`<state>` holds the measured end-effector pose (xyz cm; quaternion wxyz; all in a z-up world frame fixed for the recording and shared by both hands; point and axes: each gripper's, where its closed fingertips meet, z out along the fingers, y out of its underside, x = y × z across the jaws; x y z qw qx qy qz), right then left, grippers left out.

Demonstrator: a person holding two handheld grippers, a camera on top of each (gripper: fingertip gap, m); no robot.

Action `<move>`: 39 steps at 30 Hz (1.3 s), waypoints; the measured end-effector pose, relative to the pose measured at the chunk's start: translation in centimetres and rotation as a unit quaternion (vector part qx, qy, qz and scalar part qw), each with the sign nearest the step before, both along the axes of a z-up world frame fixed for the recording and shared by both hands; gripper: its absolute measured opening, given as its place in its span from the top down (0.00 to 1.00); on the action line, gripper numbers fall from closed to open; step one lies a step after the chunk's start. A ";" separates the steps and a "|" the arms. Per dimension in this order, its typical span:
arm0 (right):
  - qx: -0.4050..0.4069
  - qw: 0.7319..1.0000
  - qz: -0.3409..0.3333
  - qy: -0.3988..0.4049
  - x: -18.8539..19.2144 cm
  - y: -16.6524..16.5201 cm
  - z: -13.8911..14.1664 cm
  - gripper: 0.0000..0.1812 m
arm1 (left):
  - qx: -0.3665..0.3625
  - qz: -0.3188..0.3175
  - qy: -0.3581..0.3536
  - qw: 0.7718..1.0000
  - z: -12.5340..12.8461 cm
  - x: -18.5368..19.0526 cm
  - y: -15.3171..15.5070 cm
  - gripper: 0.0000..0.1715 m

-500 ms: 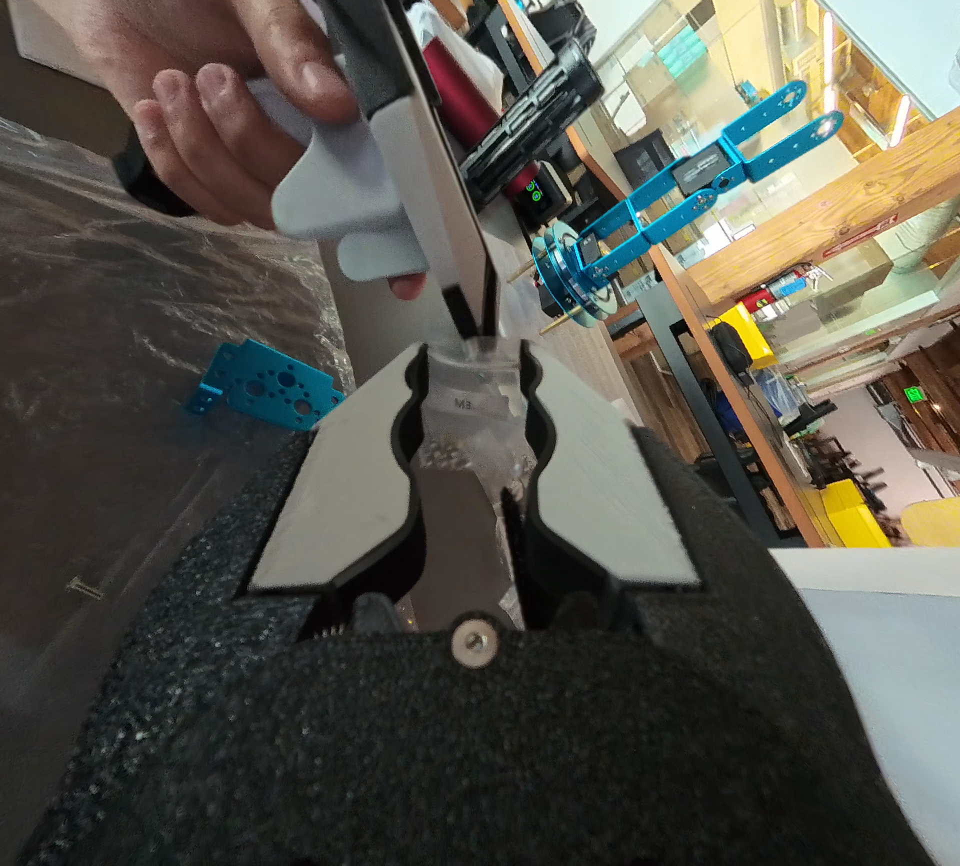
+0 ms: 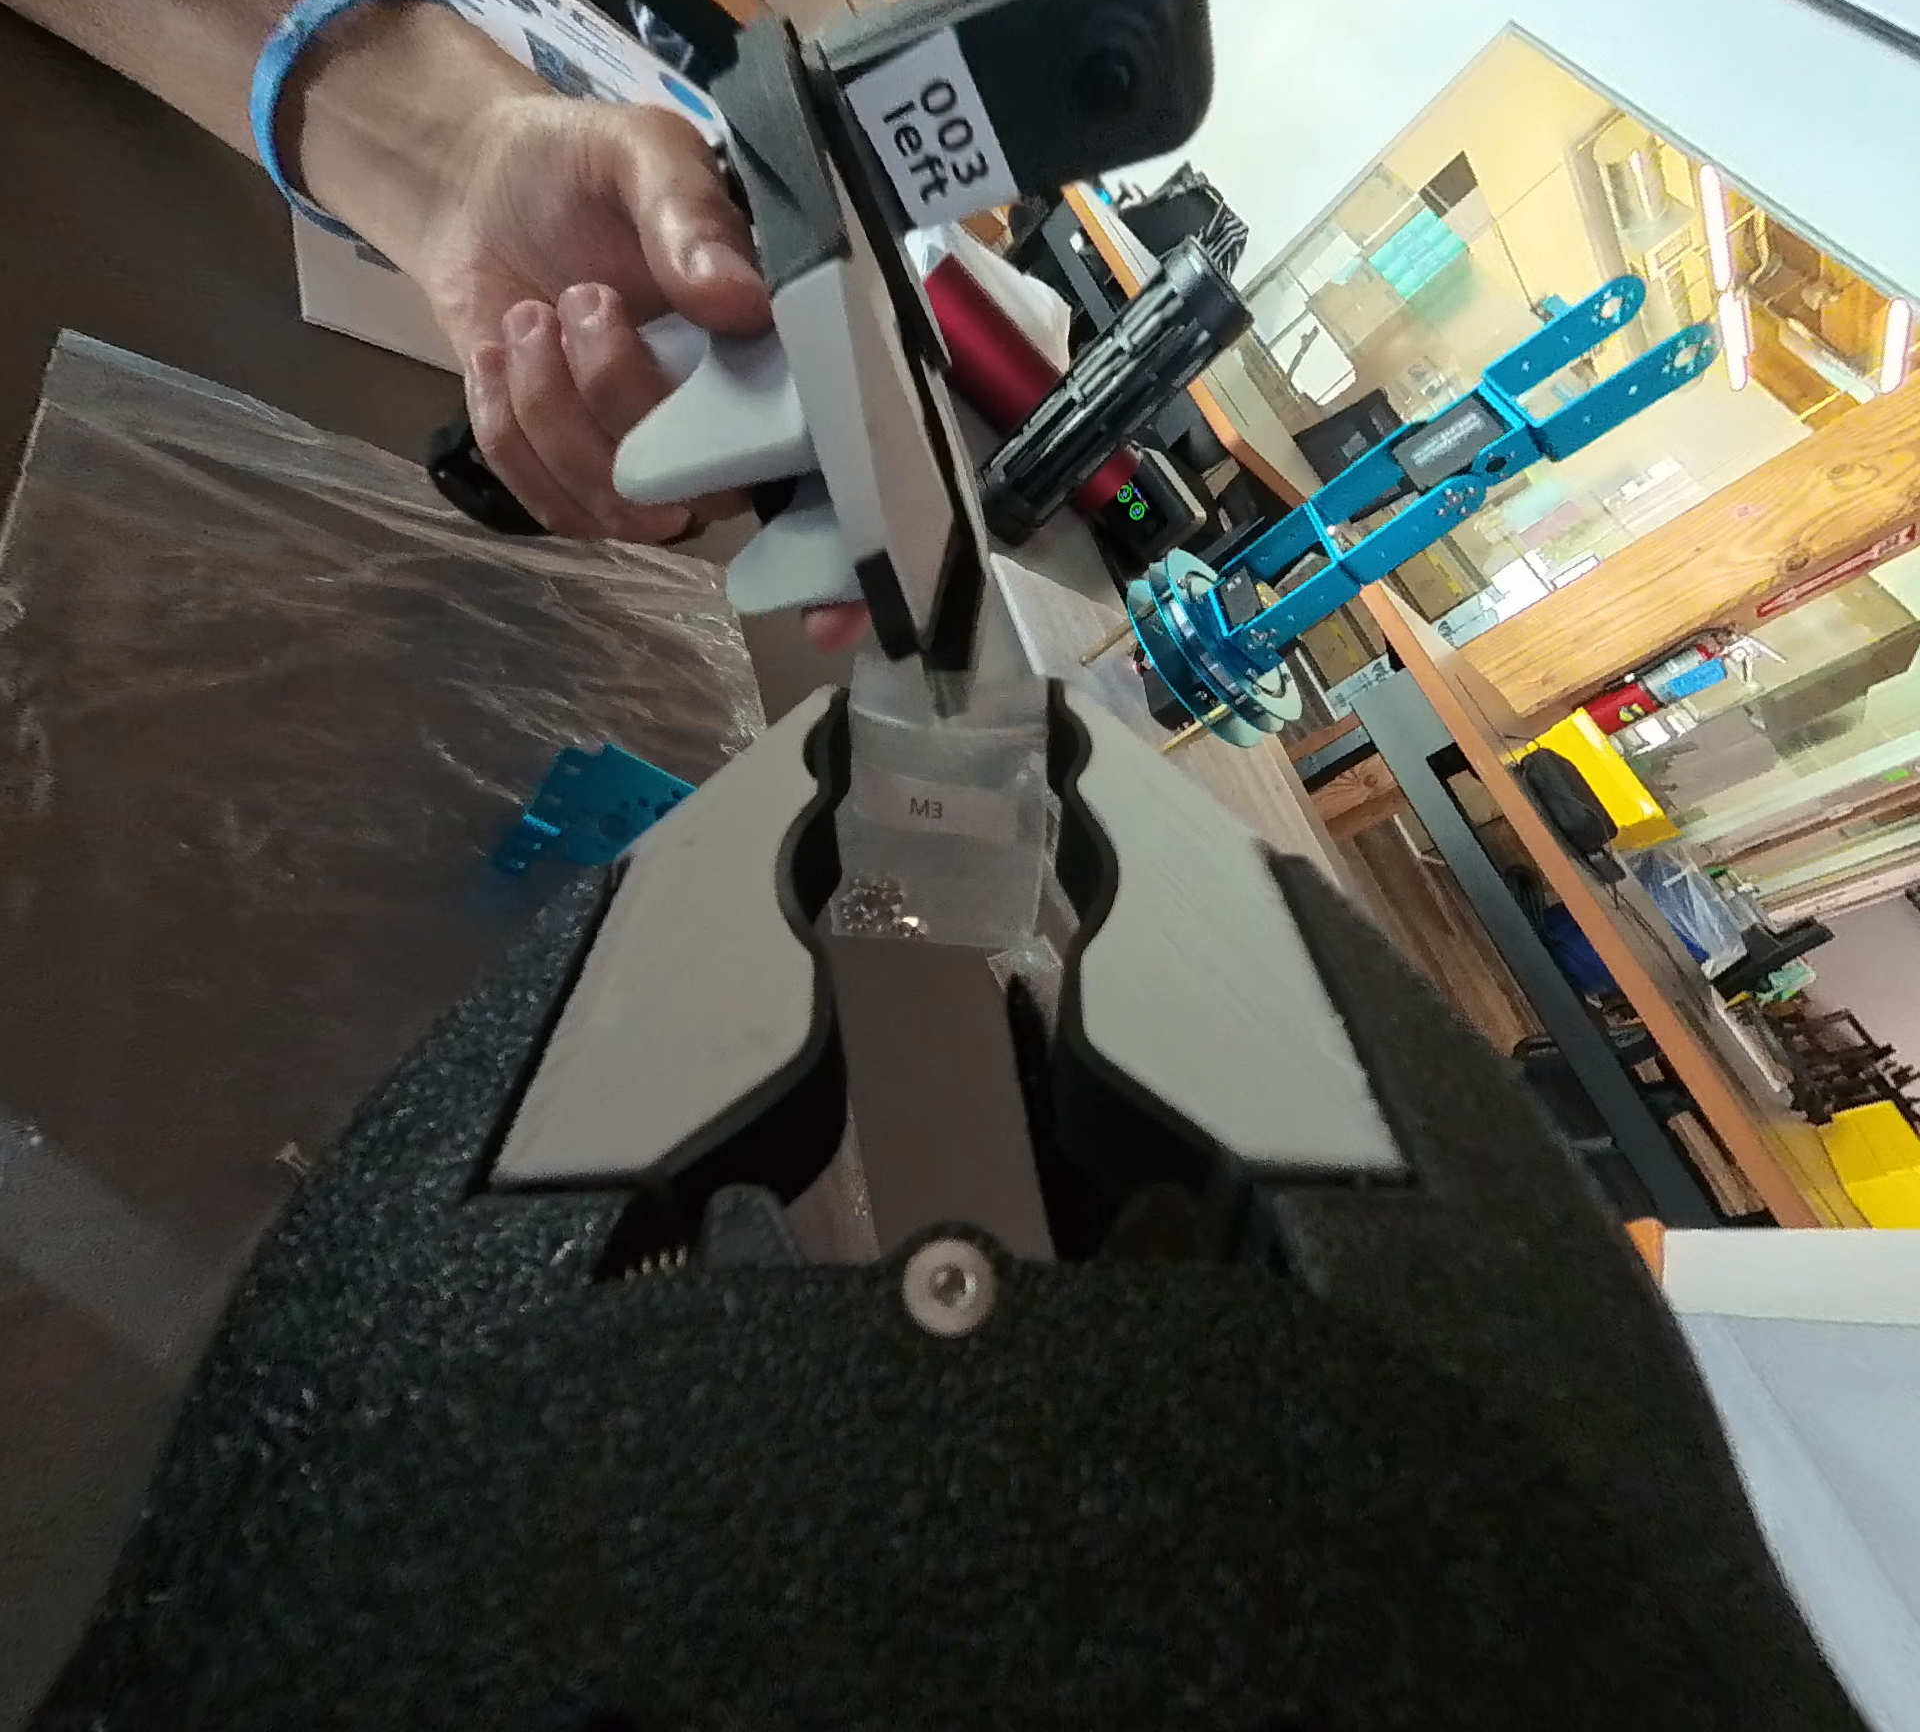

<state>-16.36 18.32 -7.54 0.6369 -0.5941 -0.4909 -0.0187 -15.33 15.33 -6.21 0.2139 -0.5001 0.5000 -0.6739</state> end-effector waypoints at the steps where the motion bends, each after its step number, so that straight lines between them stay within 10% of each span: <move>1: 0.004 1.000 0.003 0.000 -0.1 -0.1 0.1 0.80 | -0.004 -0.004 -0.001 1.000 0.0 0.0 -0.1 0.95; 12: 0.003 1.000 0.010 -0.009 -0.3 -0.2 -0.3 0.77 | 0.031 0.019 -0.003 0.999 -0.2 0.2 -0.1 1.00; 17: -0.090 0.989 0.023 0.115 0.7 0.2 1.3 0.66 | -0.002 0.071 -0.024 0.997 0.9 0.2 2.1 1.00; 26: -0.230 0.925 0.133 0.270 1.2 -1.5 3.7 0.83 | -0.062 0.107 -0.056 0.991 2.5 -0.5 4.6 1.00; 30: -0.350 0.876 0.119 0.310 0.1 -0.5 1.6 0.66 | -0.070 0.097 -0.051 0.991 2.1 -0.2 4.0 1.00; 39: -0.419 0.786 0.195 0.410 -0.3 -1.2 2.5 0.80 | -0.084 0.063 -0.043 0.994 1.4 0.2 2.5 1.00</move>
